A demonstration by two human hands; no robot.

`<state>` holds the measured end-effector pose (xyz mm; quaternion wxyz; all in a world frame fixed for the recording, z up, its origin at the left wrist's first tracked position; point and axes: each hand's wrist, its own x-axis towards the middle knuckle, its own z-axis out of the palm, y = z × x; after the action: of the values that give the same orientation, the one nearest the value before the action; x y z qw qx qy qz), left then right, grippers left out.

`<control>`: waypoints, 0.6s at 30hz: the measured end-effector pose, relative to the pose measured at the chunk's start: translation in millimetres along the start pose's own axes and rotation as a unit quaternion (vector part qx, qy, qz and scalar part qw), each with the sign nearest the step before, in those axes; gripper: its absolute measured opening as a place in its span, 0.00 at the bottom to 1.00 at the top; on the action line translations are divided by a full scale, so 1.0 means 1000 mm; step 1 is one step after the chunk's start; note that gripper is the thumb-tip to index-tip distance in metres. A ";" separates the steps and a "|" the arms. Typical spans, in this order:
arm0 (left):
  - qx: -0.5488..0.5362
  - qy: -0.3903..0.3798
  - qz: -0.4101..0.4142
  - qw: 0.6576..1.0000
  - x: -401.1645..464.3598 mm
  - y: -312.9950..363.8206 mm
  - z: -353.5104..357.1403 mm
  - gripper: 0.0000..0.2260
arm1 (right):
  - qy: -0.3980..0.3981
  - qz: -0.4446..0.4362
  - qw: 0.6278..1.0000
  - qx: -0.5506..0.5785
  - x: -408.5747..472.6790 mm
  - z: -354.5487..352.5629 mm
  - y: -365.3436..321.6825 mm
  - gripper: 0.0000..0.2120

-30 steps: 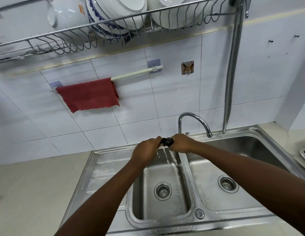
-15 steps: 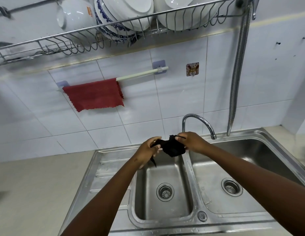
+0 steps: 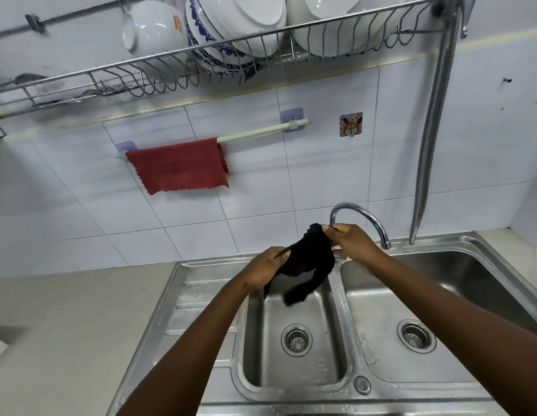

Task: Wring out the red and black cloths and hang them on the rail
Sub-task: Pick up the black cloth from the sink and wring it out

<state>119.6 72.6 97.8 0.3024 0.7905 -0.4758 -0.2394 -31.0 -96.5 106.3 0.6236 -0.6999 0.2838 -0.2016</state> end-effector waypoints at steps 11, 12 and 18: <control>0.206 0.019 -0.044 0.977 0.004 -0.020 -0.046 0.05 | 0.033 -0.008 0.996 -0.086 0.008 -0.031 -0.017 0.03; 0.213 0.046 -0.045 0.975 0.004 -0.021 -0.049 0.05 | 0.013 -0.005 0.997 -0.079 0.008 -0.034 -0.019 0.05; 0.245 0.124 -0.029 0.961 0.000 -0.016 -0.055 0.08 | -0.115 -0.070 0.903 -0.407 0.002 -0.040 -0.020 0.03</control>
<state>166.1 92.2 124.6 0.1486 0.8771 -0.4561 -0.0243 -51.6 -126.8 131.1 0.2966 -0.9293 0.2178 -0.0298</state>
